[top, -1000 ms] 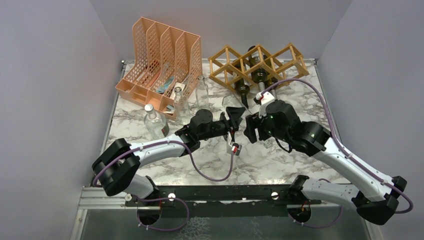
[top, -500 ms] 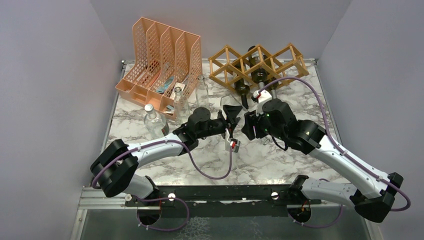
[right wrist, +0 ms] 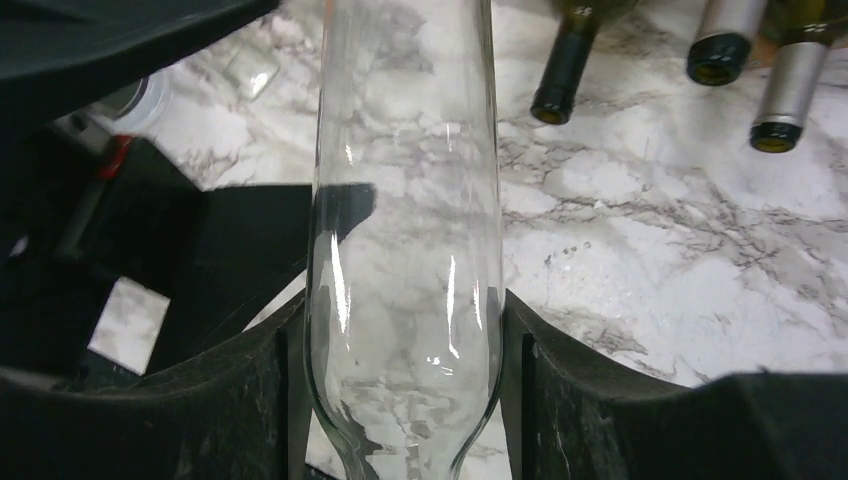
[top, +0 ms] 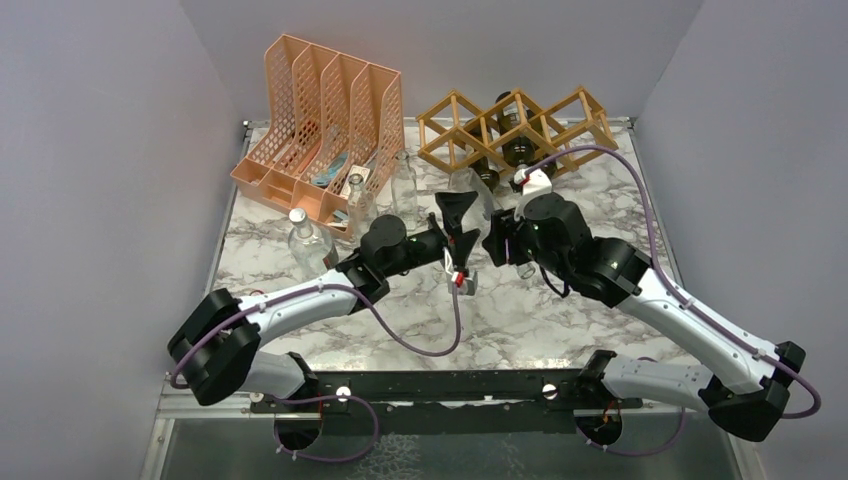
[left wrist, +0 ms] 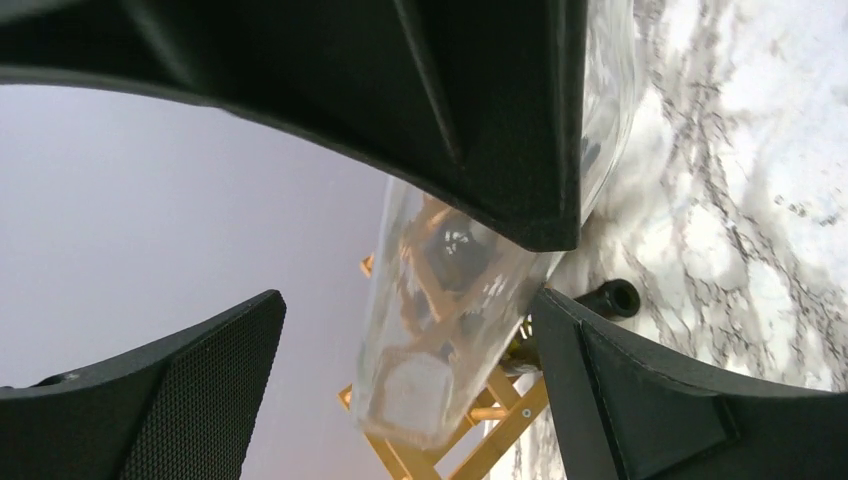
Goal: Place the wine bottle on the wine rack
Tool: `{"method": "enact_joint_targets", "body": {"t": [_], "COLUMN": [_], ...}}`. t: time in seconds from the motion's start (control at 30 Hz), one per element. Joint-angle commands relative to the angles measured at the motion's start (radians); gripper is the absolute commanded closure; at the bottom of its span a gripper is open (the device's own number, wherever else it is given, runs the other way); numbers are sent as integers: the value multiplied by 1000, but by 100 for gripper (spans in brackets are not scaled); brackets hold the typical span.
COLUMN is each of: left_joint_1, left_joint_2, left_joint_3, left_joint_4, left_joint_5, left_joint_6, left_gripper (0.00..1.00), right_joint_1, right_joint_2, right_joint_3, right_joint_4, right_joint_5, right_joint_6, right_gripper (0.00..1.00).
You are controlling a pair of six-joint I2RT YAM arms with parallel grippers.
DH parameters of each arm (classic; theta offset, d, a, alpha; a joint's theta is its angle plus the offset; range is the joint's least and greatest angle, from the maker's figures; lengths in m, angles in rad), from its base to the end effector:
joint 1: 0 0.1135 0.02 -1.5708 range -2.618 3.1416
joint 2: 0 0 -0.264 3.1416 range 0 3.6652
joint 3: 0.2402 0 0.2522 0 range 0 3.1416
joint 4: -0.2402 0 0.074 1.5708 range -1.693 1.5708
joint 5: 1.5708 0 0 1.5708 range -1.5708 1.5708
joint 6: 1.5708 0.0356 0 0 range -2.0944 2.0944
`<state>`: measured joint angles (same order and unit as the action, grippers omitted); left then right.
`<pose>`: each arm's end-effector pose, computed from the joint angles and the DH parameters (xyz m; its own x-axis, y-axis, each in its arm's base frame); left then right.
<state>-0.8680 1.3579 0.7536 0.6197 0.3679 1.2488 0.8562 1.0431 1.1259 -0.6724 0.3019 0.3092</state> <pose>0.1887 -0.2426 0.2834 0.8990 0.3081 -0.3112 0.2894 0.1152 0.9502 0.1495 0.1562 0.3616 -0.5173 -0.1529 -0.8421 -0.4218 0.9016 0.0954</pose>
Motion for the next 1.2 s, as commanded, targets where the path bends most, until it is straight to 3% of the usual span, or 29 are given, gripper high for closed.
{"method": "enact_joint_targets", "body": {"t": [0.0,0.17,0.27,0.57,0.8,1.07,1.17], "left_joint_1": [-5,1,9,26,26,27,26], "left_joint_2": [-91,-209,-270,-394,-456,-464,-465], "left_joint_3": [-35,-55,-29,41,81,118,122], "left_joint_4": [101,102,82,-9,-121,-205,-217], "left_joint_5": [-41,-240,-486,-869,-892,-875,-868], "left_joint_6": [-157,-525,-780,-1030,-1125,-1132,-1135], "left_gripper": [1,1,1,1,1,1,1], "right_joint_1": [-2,-2,-2,-3,-3,-17,-55], "right_joint_2": [20,80,109,224,369,447,464], "right_joint_3": [55,67,59,-13,57,82,93], "right_joint_4": [122,135,171,421,448,507,521], "right_joint_5": [182,256,248,211,282,333,288], "right_joint_6": [70,130,154,218,283,282,277], "right_gripper": [99,99,99,99,99,99,99]}}
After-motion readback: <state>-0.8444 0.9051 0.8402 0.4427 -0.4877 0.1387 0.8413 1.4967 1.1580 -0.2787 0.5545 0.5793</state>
